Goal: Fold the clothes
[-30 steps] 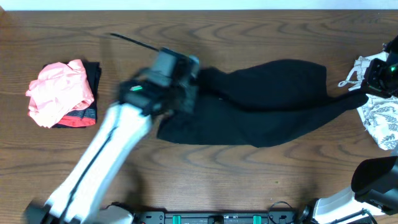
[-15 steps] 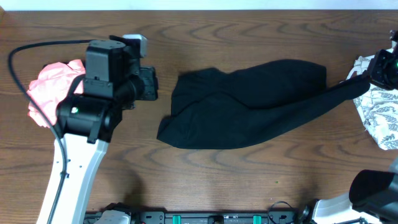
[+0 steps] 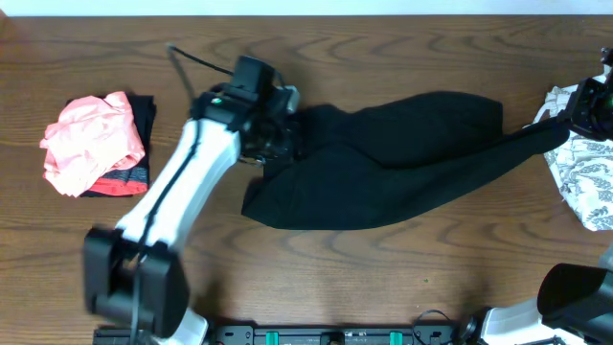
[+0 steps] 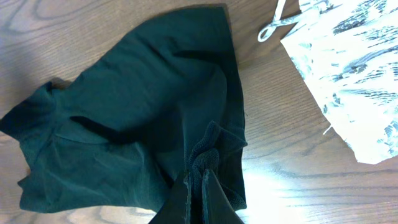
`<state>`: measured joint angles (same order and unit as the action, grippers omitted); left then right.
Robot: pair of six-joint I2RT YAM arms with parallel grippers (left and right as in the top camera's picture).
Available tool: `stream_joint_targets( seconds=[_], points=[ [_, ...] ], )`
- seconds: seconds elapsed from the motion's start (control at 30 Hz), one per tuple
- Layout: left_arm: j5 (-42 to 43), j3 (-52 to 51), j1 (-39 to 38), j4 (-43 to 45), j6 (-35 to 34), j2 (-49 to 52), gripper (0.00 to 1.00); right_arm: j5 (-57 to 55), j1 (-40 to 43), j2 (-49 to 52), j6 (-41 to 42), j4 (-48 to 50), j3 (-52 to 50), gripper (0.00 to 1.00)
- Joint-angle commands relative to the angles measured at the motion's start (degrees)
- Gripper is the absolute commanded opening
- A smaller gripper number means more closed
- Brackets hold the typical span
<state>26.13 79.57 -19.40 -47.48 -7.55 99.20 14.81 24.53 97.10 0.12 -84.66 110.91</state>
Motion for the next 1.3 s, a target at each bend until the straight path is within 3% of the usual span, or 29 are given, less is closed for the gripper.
stream_joint_targets(
  seconds=[0.0, 0.1, 0.43, 0.77, 1.1, 1.27],
  points=[
    [5.77, -0.22, -0.83, 0.98, 2.27, 4.79, 0.42, 0.42, 0.15, -0.46, -1.05, -0.26, 0.76, 0.01],
    [8.68, -0.22, -1.16, 2.64, 2.62, 7.89, 0.42, 0.42, 0.15, -0.46, -1.05, -0.42, 0.76, 0.01],
    [7.06, -0.22, -1.16, 5.25, 3.08, 13.29, 0.42, 0.37, 0.15, -0.46, -1.07, -0.81, 0.76, 0.01],
    [-3.72, -0.22, -1.16, 7.37, 3.06, 14.32, 0.42, 0.17, 0.15, -0.46, -1.07, -1.03, 0.76, 0.01],
    [-3.58, -0.61, -1.2, 7.85, 3.02, 15.98, 0.42, 0.2, 0.15, -0.46, -1.07, -1.29, 0.76, 0.01],
    [0.76, -0.79, -1.2, 7.78, 3.02, 17.29, 0.42, 0.17, 0.15, -0.46, -1.07, -1.29, 0.76, 0.01]
  ],
)
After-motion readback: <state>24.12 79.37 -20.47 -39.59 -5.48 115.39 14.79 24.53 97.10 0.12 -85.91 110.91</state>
